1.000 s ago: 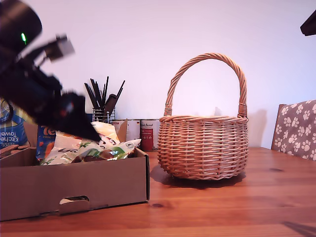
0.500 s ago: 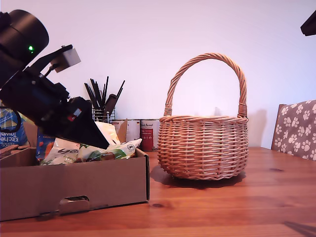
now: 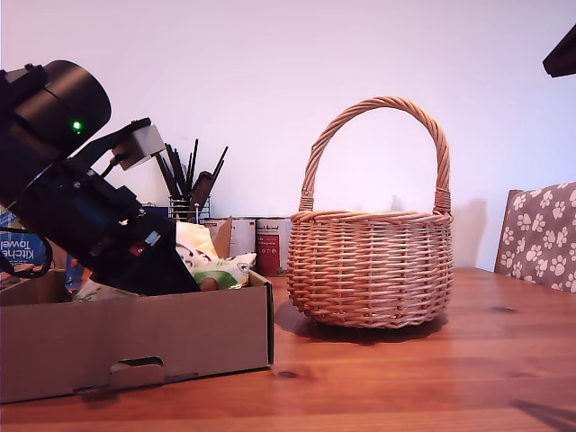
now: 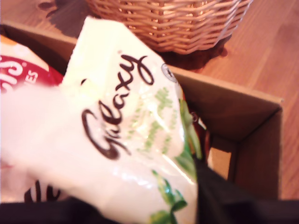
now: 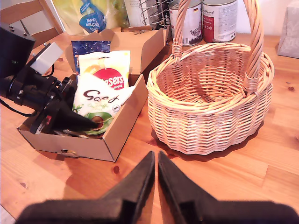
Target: Move the bags of Easter eggs from the cardboard box on the left into the woven basket on the right side.
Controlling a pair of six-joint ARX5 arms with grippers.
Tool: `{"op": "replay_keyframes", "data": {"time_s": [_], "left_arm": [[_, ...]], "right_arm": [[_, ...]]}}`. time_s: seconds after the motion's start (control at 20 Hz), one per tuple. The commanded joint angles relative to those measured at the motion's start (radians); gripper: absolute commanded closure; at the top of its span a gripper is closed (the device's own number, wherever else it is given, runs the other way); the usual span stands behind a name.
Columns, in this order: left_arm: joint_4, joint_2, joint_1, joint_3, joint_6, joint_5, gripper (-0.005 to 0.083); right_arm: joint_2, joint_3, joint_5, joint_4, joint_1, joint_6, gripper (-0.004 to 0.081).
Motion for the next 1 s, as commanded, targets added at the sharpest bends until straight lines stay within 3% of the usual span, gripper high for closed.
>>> {"op": "replay_keyframes", "data": {"time_s": [0.0,0.4,0.5,0.65,0.95], "left_arm": [[-0.001,-0.006,0.000,0.027,-0.005,0.000,0.0752],[-0.164,-0.185,-0.008,0.198,-0.058,0.034,0.0752],[-0.130,-0.195,-0.030,0.227,-0.126,0.074,0.0752],[0.032,-0.149,-0.108,0.230,-0.182,0.067,0.0752],[0.149,0.025,-0.212,0.348,-0.229,-0.064,0.0751]], "right_arm": [[0.002,0.017,0.000,0.003,0.005,0.000,0.0783],[0.002,0.017,0.000,0.003,0.005,0.000,0.0783],[0.002,0.017,0.000,0.003,0.005,0.000,0.0783],[0.002,0.017,0.000,0.003,0.005,0.000,0.0783],[0.002,0.017,0.000,0.004,0.005,0.000,0.0783]]}}
